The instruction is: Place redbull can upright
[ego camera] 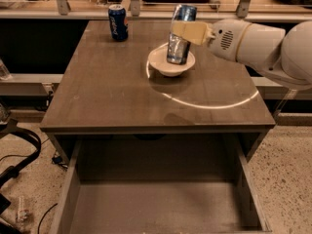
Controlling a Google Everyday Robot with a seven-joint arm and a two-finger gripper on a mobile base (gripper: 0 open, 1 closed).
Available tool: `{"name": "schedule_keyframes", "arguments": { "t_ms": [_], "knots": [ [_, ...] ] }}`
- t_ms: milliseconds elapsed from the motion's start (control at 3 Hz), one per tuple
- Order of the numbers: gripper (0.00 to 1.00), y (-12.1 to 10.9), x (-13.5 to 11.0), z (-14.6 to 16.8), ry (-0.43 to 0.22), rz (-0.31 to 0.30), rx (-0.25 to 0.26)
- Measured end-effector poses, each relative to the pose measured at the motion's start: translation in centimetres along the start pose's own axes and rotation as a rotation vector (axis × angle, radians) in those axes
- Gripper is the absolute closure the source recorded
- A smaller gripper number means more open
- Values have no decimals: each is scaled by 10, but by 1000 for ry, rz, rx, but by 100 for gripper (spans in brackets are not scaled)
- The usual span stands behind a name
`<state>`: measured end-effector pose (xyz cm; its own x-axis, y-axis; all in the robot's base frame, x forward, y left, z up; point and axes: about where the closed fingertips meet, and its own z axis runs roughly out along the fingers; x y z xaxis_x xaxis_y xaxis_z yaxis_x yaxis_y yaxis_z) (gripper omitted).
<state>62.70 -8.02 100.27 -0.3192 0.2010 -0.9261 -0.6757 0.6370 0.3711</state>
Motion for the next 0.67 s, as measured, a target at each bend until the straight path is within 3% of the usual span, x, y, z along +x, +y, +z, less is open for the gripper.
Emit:
{"name": "schedule_keyframes", "arguments": {
  "t_ms": [333, 667],
  "knots": [
    [100, 30, -11, 13, -16, -60, -50],
    [100, 30, -11, 13, -16, -60, -50]
  ]
}}
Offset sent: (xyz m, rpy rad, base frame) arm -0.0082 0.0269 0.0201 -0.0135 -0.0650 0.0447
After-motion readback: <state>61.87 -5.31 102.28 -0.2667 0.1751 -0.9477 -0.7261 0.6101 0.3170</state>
